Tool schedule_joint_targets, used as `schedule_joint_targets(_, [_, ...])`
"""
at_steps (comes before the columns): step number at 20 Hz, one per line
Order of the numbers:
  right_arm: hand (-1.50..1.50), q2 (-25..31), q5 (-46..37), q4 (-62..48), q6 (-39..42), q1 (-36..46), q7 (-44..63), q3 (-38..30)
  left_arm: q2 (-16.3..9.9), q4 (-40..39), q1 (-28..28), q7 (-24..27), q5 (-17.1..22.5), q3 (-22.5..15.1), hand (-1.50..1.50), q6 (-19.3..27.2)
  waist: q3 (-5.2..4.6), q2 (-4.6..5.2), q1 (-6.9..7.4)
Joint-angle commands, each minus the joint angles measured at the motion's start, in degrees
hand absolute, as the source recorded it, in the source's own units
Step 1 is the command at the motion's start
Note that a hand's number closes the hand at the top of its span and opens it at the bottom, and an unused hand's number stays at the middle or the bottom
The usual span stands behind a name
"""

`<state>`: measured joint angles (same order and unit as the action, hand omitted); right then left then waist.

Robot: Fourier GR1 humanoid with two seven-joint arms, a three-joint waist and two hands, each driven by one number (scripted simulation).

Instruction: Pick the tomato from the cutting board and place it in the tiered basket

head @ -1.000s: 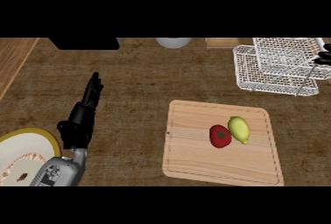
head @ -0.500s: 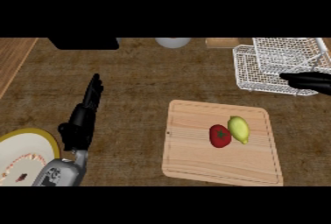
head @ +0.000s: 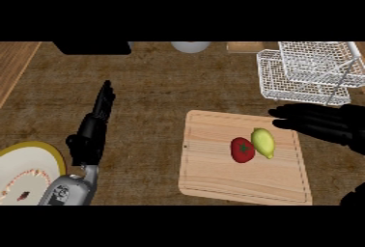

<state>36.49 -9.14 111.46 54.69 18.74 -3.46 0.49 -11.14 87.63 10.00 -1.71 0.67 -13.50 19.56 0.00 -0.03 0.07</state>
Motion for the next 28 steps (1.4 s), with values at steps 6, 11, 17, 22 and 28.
schedule_joint_targets(6, [-1.5, 0.9, -10.0, 3.1, 1.9, -5.1, -1.9, 3.4, 0.8, 1.0, 0.2, -2.4, -1.1, 2.0, 0.0, -2.2, 0.02, 0.0, -0.16])
schedule_joint_targets(11, [-1.5, 1.2, -15.0, 0.2, 1.4, -2.7, -3.3, 4.5, 2.4, 1.0, 0.1, -2.1, -2.6, 2.3, 0.0, -2.6, 0.01, 0.03, 0.05])
schedule_joint_targets(17, [-1.5, 1.8, -24.7, -7.4, -4.4, 1.5, -10.4, 8.6, 2.9, 1.0, -0.7, -1.1, -2.9, 3.2, 0.0, -3.8, 0.02, 0.14, 0.54])
schedule_joint_targets(22, [-1.5, 3.0, -26.9, -4.4, -6.0, -2.3, -14.5, 6.7, 3.1, 4.1, 0.6, -5.6, -4.3, 4.0, 0.0, -4.4, 0.01, 0.0, 0.06])
schedule_joint_targets(28, [-1.5, 1.7, -35.5, -5.8, -14.9, -3.1, -19.3, 13.8, 3.3, -3.1, 0.1, 2.3, -3.9, 6.6, 0.0, -5.7, 0.0, 0.08, 0.11])
